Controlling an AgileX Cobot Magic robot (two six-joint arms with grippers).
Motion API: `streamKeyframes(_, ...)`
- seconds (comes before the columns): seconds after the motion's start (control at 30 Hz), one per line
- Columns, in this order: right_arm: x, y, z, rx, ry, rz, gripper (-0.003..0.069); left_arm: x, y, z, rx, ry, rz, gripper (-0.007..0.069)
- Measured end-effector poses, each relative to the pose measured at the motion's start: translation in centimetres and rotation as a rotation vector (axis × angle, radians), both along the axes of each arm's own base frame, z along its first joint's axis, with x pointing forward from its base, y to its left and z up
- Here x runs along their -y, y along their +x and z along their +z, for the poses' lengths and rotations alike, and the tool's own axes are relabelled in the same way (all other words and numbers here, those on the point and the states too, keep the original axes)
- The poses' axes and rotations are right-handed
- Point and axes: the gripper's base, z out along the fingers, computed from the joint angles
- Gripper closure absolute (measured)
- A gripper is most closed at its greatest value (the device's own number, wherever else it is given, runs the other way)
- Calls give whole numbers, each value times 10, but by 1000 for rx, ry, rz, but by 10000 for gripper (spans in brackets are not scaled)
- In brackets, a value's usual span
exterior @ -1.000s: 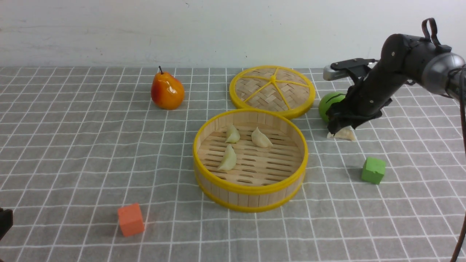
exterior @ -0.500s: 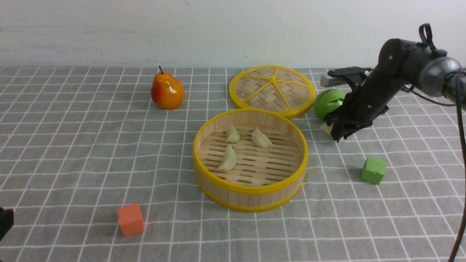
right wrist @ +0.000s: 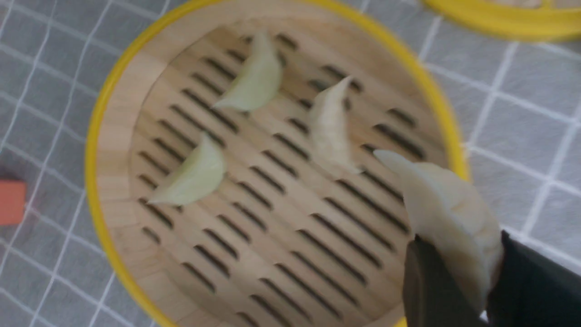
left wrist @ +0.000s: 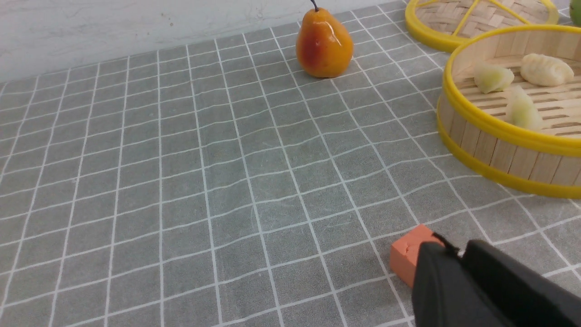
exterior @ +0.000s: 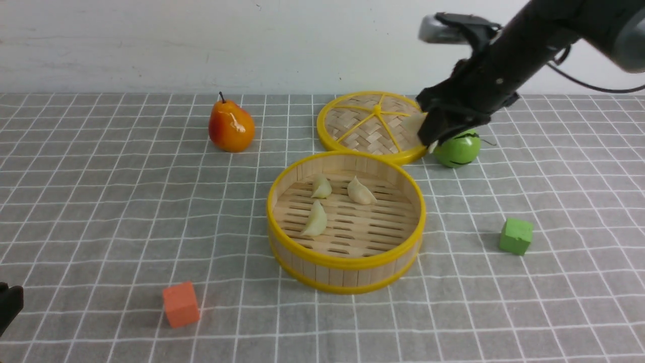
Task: Put the dumplings into the steamer on the table with the grey tablecloth.
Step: 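Place the dumpling in the bamboo steamer basket with the right gripper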
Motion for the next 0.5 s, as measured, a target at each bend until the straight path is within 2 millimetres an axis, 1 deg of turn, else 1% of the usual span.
streamKeyframes(0.03,-5,-2,-4,-11,-9,9,491,0,0,0,0,0,0,559)
streamKeyframes(0.07,-20,-8,-16,-35,-33,32,491,0,0,0,0,0,0,557)
streamKeyframes(0.13,-41,-15,-37,-68,-77,57,491,0,0,0,0,0,0,554)
streamKeyframes(0.2,-58,-17,-59,-86,-122,62,491,0,0,0,0,0,0,552)
streamKeyframes(0.23,-63,-16,-67,-89,-138,56,491,0,0,0,0,0,0,550)
streamKeyframes(0.37,-74,-12,-99,-129,-167,29,487,0,0,0,-2,-3,0,546)
streamKeyframes(0.4,-74,-12,-103,-143,-165,21,473,0,0,0,-1,-3,-1,545)
streamKeyframes(0.47,-74,-12,-102,-148,-160,11,449,0,0,0,-2,-4,-1,543)
streamKeyframes(0.5,-75,-12,-103,-156,-157,3,416,0,0,0,-2,-4,-1,541)
